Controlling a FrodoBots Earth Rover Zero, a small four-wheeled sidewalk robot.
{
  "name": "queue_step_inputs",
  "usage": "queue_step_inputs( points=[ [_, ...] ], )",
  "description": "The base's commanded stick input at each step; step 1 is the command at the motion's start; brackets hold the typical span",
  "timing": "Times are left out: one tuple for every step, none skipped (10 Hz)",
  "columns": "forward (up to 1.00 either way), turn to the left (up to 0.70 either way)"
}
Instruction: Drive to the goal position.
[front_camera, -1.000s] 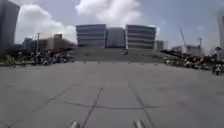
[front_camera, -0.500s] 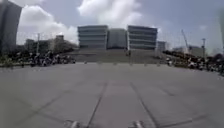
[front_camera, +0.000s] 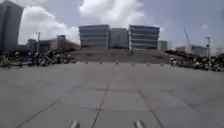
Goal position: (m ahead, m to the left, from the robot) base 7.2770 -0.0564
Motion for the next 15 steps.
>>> queue_step_inputs(
  points=[
    [0.85, 0.00],
    [0.85, 0.00],
    [0.85, 0.00],
    [0.85, 0.00],
    [0.85, -0.05],
    [0.85, -0.21],
    [0.85, -0.25],
    [0.85, -0.10],
    [0.85, 0.00],
    [0.85, 0.00],
    [0.85, 0.00],
    [0.85, 0.00],
    [0.85, 0.00],
    [0.85, 0.00],
    [0.85, 0.00]
  ],
)
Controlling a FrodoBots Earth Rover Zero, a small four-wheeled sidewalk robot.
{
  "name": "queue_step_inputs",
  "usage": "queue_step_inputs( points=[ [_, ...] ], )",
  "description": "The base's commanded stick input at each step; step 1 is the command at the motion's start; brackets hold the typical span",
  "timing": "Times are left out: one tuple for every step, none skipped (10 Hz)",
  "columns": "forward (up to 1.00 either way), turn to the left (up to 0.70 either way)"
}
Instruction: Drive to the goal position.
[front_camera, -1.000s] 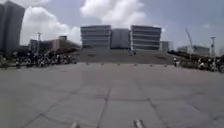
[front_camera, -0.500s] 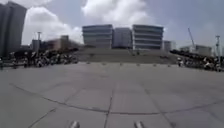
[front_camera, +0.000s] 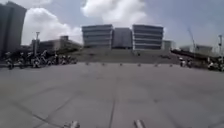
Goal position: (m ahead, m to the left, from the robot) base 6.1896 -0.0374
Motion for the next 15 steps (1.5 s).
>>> queue_step_inputs(
  points=[
    [0.85, 0.00],
    [0.85, 0.00],
    [0.85, 0.00],
    [0.85, 0.00],
    [0.85, 0.00],
    [0.85, 0.00],
    [0.85, 0.00],
    [0.85, 0.00],
    [0.85, 0.00],
    [0.85, -0.27],
    [0.85, -0.27],
    [0.85, -0.27],
    [0.85, -0.11],
    [0.85, 0.00],
    [0.85, 0.00]
  ],
)
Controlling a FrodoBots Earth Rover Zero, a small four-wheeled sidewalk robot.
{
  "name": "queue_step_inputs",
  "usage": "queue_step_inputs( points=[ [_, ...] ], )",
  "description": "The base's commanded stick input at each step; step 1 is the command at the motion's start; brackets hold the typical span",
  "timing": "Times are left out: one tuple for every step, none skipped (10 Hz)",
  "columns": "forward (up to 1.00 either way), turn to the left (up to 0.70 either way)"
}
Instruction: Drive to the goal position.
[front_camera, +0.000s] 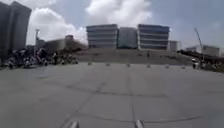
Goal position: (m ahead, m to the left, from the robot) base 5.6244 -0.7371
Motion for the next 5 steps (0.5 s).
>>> queue_step_inputs(
  points=[
    [0.85, 0.00],
    [0.85, 0.00],
    [0.85, 0.00],
    [0.85, -0.08],
    [0.85, -0.27]
  ],
)
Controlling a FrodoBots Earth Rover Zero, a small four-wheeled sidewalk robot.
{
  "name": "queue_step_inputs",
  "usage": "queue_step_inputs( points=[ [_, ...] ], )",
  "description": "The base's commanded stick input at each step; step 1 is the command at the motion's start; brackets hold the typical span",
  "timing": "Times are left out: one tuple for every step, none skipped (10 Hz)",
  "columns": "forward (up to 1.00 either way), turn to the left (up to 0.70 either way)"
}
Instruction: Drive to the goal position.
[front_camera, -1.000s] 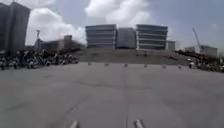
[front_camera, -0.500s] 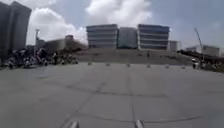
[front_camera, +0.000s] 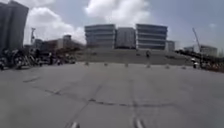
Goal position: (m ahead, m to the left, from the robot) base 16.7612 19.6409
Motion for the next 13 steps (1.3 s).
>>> queue_step_inputs(
  points=[
    [0.85, -0.27],
    [0.85, -0.27],
    [0.85, -0.27],
    [0.85, -0.27],
    [0.85, 0.00],
    [0.85, 0.00],
    [0.85, 0.00],
    [0.85, 0.00],
    [0.85, 0.00],
    [0.85, 0.00],
    [0.85, 0.00],
    [0.85, -0.06],
    [0.85, -0.22]
  ],
)
